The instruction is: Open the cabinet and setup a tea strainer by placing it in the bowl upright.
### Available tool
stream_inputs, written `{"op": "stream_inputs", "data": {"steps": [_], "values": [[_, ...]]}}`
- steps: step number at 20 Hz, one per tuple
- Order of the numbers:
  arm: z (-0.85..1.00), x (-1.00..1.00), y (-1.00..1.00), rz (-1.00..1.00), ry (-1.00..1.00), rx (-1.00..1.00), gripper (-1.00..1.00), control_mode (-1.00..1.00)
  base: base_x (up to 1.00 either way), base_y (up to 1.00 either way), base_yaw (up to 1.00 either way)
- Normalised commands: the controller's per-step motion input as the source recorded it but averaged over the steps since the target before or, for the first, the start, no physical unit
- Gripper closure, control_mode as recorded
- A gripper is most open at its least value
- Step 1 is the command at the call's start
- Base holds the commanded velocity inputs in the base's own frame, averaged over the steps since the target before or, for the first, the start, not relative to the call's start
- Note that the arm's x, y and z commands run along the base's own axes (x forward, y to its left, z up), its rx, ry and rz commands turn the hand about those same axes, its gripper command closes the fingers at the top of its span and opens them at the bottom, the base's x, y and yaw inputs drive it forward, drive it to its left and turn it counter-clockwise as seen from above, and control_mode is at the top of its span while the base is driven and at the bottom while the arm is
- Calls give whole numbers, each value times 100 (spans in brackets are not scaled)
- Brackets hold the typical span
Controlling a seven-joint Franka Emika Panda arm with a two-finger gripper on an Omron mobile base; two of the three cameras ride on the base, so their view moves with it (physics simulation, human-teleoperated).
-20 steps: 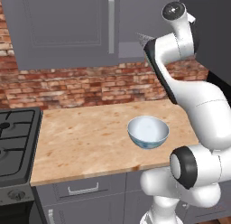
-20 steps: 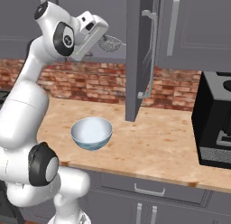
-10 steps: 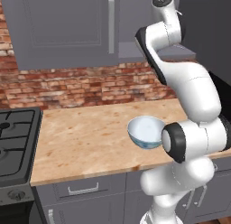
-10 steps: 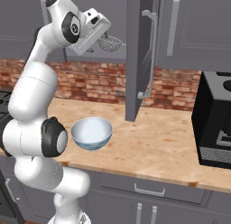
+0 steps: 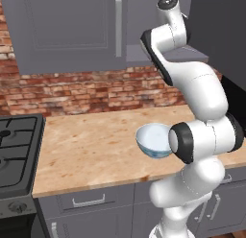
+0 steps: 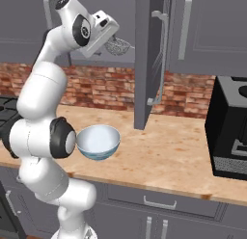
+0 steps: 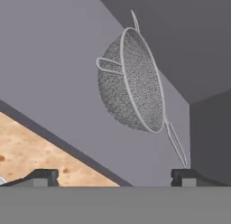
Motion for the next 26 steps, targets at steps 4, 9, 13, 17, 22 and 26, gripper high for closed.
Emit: {"op": "stream_inputs", "data": {"steps": [4, 9, 13, 17, 22, 26], "values": [[-22, 30, 0, 13, -2, 2, -100, -100, 0, 0, 0], [-7, 31, 0, 11, 0, 0, -100, -100, 0, 0, 0], [0, 32, 0, 5, 0, 0, -100, -100, 0, 0, 0], [0, 34, 0, 4, 0, 0, -100, -100, 0, 0, 0], [0, 35, 0, 3, 0, 0, -100, -100, 0, 0, 0], [0, 29, 0, 2, 0, 0, -100, -100, 0, 0, 0]]}}
